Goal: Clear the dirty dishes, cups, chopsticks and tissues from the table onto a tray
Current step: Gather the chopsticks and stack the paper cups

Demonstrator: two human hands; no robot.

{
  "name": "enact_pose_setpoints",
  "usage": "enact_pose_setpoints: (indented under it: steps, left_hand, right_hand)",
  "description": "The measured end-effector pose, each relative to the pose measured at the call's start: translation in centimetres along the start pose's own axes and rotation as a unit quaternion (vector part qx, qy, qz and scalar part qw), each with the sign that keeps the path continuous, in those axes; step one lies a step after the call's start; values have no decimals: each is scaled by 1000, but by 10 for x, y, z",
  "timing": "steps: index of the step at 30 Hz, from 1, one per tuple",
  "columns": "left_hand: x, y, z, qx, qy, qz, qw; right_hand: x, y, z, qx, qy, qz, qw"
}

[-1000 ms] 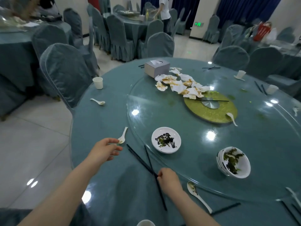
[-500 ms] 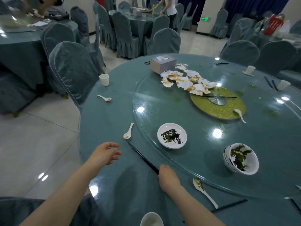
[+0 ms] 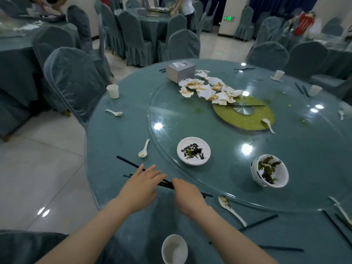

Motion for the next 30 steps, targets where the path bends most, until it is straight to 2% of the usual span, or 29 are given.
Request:
enact_pose_setpoints:
  steps: [3,6,9,12,15,17,18,20,22,23,28,30]
  left_hand:
    - [1,2,9,-42,-129,29,990]
    - [2,3,14,-69,-138,53,987]
    - [-3,6,16,-52,-119,3,992]
    - [-7,10,19,-53,-111,11,992]
    - [-2,16,15,-39,-95,6,995]
    - [1,23,11,-37,-85,2,996]
    - [3,28,10,-39,-79,-1,996]
    - [8,36,12,-42,-67,-13,997]
    - [13,43,20,-40,-54,-17,998]
    - [15,46,25,-38,-51,-12,998]
    - [29,68,33,-13,-54,11,998]
    - [34,82,31,-9,-69,17,997]
  right_hand:
    - [10,5,-6,31,-5,26,999]
    - [16,14,-5,35,-21,44,998]
    - [19,24,5,12,-46,62,997]
    - [26,35,22,-36,-18,83,996]
    - [35,51,47,-133,-37,69,988]
    - [41,64,58,-196,-153,77,966]
    - [43,69,58,-223,-233,97,941]
    - [45,76,50,-286,-392,141,863]
    - [41,80,32,-333,-490,149,792]
    - [39,81,24,-338,-505,147,781]
    - [36,94,0,-331,-515,149,777]
    - [35,102,-6,-322,-506,149,786]
Point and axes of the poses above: each hand's wrist, its own y-axis away from the middle knuckle, its own x-axis out of the back of the hand, z = x × y, the point moved 1 cm from there along -y, towards the middle knuckle, and after that the axes turned 13 degrees about z, right-handed, at the moved point
